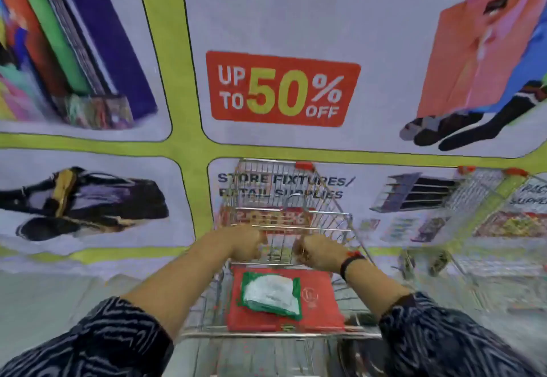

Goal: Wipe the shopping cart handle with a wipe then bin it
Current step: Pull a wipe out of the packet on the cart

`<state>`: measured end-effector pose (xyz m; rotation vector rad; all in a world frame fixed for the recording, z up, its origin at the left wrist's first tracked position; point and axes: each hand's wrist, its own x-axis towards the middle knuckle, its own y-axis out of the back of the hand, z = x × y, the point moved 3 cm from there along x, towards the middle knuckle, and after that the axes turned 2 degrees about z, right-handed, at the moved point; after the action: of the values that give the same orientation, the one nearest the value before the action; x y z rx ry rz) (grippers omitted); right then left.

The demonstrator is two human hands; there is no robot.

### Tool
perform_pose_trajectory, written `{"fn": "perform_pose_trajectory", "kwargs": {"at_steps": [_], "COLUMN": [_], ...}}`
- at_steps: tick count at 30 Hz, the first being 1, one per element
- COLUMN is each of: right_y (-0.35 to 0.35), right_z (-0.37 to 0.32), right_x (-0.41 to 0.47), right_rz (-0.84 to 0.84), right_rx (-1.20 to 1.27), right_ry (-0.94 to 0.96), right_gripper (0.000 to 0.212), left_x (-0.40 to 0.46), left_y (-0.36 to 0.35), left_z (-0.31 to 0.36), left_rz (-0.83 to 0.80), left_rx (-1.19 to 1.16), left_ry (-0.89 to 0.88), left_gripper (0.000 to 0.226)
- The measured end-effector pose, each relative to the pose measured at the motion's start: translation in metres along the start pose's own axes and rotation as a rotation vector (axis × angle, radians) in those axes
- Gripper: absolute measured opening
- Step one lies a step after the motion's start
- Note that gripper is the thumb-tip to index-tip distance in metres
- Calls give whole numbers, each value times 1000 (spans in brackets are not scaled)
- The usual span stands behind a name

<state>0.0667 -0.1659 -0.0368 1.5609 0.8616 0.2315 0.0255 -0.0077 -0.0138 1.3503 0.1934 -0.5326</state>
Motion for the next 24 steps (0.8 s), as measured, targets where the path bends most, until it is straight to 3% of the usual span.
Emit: {"fn": "perform_pose_trajectory", "kwargs": {"at_steps": [5,7,12,15,18,24], "right_y": [-68,-88,-99,-96,-97,-106], "right_z": [2,4,5,6,5,-3], "right_x": [40,50,54,50,46,50], "right_rz": [-229,-255,-156,-30,-30,-67], "right_rx": [-31,-43,121,240,102,-238], "right_ry": [-73,-65,-107,-101,-85,72], "right_gripper": [52,54,51,36,19,32], "left_x": [42,53,64,70,75,86], "left_y": [-44,-65,-99,-109,-114,-117], "left_z": [-18,-26,-38,-40,-37,-38], "left_rz": [-156,-209,-194,-180,-157,-40], "left_rx": [14,8,-91,-185,-215,-229], "left_ry": [-39,-22,13,10,12,30], "left_gripper": [37,43,56,61,54,42]}}
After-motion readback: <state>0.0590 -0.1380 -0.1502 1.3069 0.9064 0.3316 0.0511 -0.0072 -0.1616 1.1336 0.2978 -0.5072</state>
